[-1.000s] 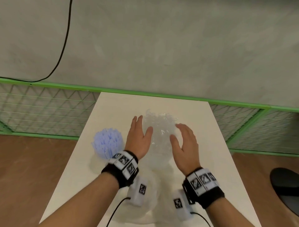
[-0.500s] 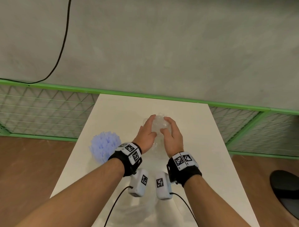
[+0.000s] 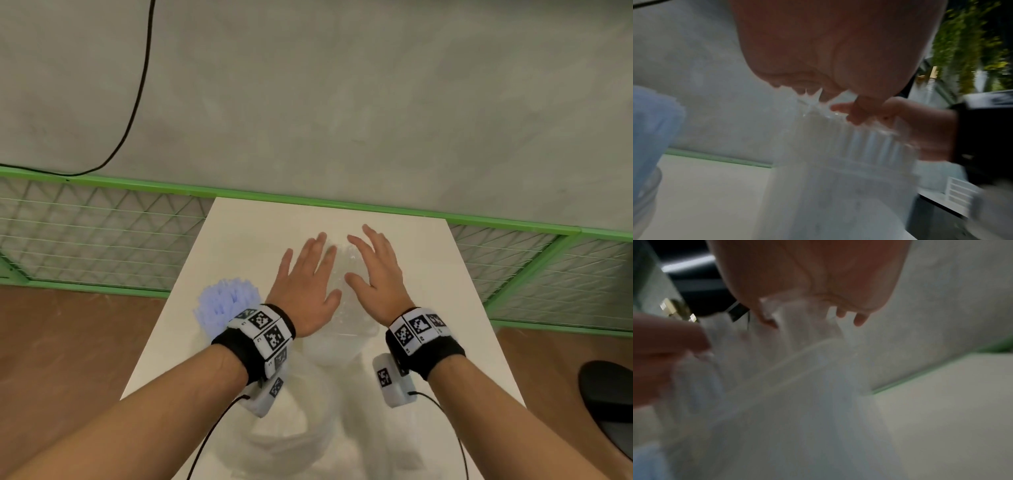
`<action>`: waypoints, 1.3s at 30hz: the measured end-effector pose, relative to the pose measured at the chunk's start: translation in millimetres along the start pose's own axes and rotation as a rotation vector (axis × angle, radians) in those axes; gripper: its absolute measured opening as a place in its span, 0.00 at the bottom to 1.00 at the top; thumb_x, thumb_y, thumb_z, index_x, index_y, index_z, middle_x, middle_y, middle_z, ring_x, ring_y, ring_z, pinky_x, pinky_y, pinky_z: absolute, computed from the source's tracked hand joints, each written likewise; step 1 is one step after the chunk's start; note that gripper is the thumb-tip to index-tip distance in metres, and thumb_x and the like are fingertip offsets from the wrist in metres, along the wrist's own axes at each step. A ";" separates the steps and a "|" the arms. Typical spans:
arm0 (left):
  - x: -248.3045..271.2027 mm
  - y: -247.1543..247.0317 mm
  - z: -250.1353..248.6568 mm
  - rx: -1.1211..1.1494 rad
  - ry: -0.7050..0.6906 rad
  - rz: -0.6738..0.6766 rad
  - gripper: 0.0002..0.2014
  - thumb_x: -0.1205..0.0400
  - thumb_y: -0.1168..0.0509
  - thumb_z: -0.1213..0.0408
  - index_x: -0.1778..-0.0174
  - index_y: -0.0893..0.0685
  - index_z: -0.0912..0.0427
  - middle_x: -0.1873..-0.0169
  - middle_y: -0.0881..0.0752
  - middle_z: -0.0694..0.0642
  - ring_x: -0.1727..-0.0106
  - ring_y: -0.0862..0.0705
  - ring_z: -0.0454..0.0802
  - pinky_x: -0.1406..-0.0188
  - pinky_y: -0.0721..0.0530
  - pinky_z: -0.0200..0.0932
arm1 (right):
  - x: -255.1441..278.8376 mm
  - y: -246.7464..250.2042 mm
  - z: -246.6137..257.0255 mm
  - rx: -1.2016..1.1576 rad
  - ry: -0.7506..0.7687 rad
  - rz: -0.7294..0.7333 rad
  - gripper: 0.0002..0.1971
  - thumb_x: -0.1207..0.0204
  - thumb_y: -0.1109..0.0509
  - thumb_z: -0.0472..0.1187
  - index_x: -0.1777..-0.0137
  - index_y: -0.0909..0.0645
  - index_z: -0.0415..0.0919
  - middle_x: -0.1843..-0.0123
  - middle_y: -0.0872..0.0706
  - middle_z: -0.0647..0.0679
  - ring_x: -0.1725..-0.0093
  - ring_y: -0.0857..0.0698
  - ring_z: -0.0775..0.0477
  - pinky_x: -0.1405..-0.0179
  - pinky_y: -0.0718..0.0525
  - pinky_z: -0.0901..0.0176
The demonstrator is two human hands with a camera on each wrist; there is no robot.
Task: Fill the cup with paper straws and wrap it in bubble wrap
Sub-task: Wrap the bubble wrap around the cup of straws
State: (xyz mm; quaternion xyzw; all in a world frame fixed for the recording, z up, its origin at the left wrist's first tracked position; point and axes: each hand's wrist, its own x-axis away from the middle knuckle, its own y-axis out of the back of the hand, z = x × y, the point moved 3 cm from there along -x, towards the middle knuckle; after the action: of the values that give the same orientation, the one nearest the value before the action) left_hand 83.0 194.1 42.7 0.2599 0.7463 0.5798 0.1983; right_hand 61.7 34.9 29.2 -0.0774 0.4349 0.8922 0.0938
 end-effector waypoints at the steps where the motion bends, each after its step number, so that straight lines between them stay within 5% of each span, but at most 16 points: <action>1: 3.9 -3.8 -2.0 -0.013 -0.012 0.024 0.34 0.11 0.53 0.47 0.13 0.58 0.56 0.14 0.67 0.53 0.13 0.65 0.49 0.15 0.64 0.56 | -2.5 -1.6 -2.1 0.053 0.039 0.084 0.32 0.24 0.40 0.52 0.18 0.37 0.55 0.13 0.46 0.56 0.14 0.53 0.48 0.20 0.48 0.44; 4: 13.1 -14.8 -1.5 -0.015 -0.006 0.054 0.31 0.10 0.59 0.49 0.13 0.54 0.58 0.13 0.62 0.56 0.13 0.58 0.50 0.14 0.59 0.53 | -11.7 -6.6 -7.6 0.169 0.071 0.178 0.26 0.18 0.42 0.55 0.19 0.34 0.56 0.16 0.37 0.57 0.15 0.43 0.49 0.21 0.37 0.41; 8: 22.8 -10.8 -2.2 -0.043 -0.022 0.009 0.30 0.12 0.58 0.45 0.14 0.43 0.53 0.13 0.49 0.55 0.14 0.49 0.49 0.15 0.59 0.52 | -25.3 -5.4 -2.2 0.249 0.019 -0.031 0.17 0.17 0.35 0.50 0.29 0.22 0.52 0.28 0.19 0.55 0.27 0.25 0.49 0.34 0.22 0.42; 12: 12.8 6.2 7.5 0.184 0.031 -0.203 0.23 0.15 0.47 0.45 0.27 0.25 0.49 0.23 0.33 0.55 0.22 0.34 0.52 0.18 0.46 0.55 | -25.9 -6.5 -4.0 0.089 0.045 -0.032 0.17 0.15 0.39 0.50 0.28 0.22 0.52 0.21 0.27 0.54 0.18 0.35 0.46 0.22 0.35 0.44; 14: 0.7 10.5 8.7 0.203 0.010 -0.260 0.21 0.15 0.47 0.48 0.26 0.27 0.48 0.21 0.36 0.56 0.20 0.37 0.53 0.18 0.46 0.56 | -15.6 5.0 -5.7 -0.030 0.008 -0.081 0.20 0.17 0.41 0.47 0.26 0.25 0.51 0.19 0.30 0.54 0.17 0.39 0.49 0.20 0.40 0.45; 16: -12.4 3.4 7.5 0.114 -0.031 -0.109 0.25 0.11 0.50 0.50 0.17 0.38 0.46 0.15 0.47 0.53 0.14 0.50 0.50 0.15 0.55 0.55 | -0.7 14.8 -6.3 -0.085 0.016 -0.054 0.26 0.22 0.41 0.47 0.24 0.27 0.49 0.17 0.33 0.53 0.17 0.40 0.52 0.18 0.42 0.46; 18: -22.2 -7.3 9.1 0.006 -0.025 0.091 0.29 0.11 0.57 0.46 0.13 0.52 0.48 0.13 0.57 0.49 0.13 0.60 0.46 0.15 0.62 0.54 | 17.0 14.4 -5.6 0.010 0.047 0.086 0.33 0.24 0.42 0.53 0.17 0.37 0.50 0.13 0.43 0.54 0.14 0.48 0.52 0.18 0.47 0.47; 21: -33.4 -13.7 13.3 -0.061 0.001 0.163 0.34 0.13 0.59 0.40 0.13 0.60 0.47 0.14 0.64 0.50 0.14 0.65 0.47 0.15 0.63 0.58 | 40.9 -1.3 -6.4 0.191 0.055 0.266 0.38 0.21 0.56 0.65 0.13 0.53 0.51 0.12 0.58 0.59 0.15 0.62 0.57 0.17 0.54 0.49; 23: -37.4 -10.5 14.1 -0.079 -0.001 0.224 0.34 0.14 0.58 0.37 0.14 0.61 0.43 0.14 0.67 0.50 0.14 0.68 0.47 0.16 0.66 0.60 | 48.9 -5.5 -7.2 0.199 0.045 0.276 0.38 0.22 0.61 0.68 0.13 0.53 0.54 0.13 0.59 0.63 0.15 0.65 0.59 0.16 0.56 0.47; 25: -37.8 -3.0 15.6 -0.055 -0.014 0.293 0.35 0.15 0.54 0.36 0.15 0.61 0.38 0.15 0.68 0.48 0.15 0.70 0.46 0.17 0.70 0.61 | 47.3 1.4 -4.0 0.142 0.025 0.269 0.36 0.23 0.56 0.69 0.15 0.45 0.60 0.14 0.54 0.66 0.15 0.62 0.60 0.17 0.55 0.45; 28: -30.6 10.3 18.3 0.099 0.015 0.179 0.34 0.14 0.52 0.38 0.14 0.59 0.38 0.15 0.69 0.46 0.15 0.70 0.44 0.17 0.70 0.59 | 33.0 20.2 6.4 0.037 0.011 0.101 0.30 0.24 0.45 0.67 0.22 0.32 0.62 0.15 0.44 0.65 0.15 0.54 0.59 0.24 0.50 0.49; 31: -18.8 10.2 14.8 0.110 0.099 0.036 0.31 0.11 0.58 0.43 0.13 0.58 0.45 0.15 0.68 0.49 0.14 0.68 0.46 0.16 0.68 0.55 | 15.6 19.4 18.5 0.119 0.024 -0.013 0.30 0.18 0.47 0.61 0.17 0.38 0.54 0.13 0.49 0.59 0.14 0.55 0.56 0.23 0.50 0.51; 34: -10.6 -8.0 9.3 0.084 0.139 0.090 0.30 0.10 0.61 0.47 0.13 0.59 0.50 0.14 0.67 0.51 0.14 0.66 0.47 0.15 0.65 0.53 | 4.5 -3.6 20.7 0.241 -0.045 0.090 0.30 0.13 0.52 0.57 0.13 0.50 0.48 0.12 0.57 0.56 0.14 0.60 0.53 0.18 0.56 0.49; 39: -12.4 -21.7 11.2 0.082 0.131 0.091 0.28 0.09 0.62 0.50 0.13 0.60 0.52 0.14 0.64 0.52 0.13 0.62 0.47 0.14 0.60 0.52 | -6.8 -23.4 12.6 0.393 -0.153 0.221 0.30 0.12 0.56 0.52 0.13 0.56 0.44 0.11 0.57 0.51 0.13 0.60 0.48 0.15 0.52 0.45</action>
State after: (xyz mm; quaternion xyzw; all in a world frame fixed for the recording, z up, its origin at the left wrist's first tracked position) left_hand 96.1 190.8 18.8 0.2628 0.7682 0.5731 0.1116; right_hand 73.1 58.3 20.6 0.0582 0.5975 0.7987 0.0417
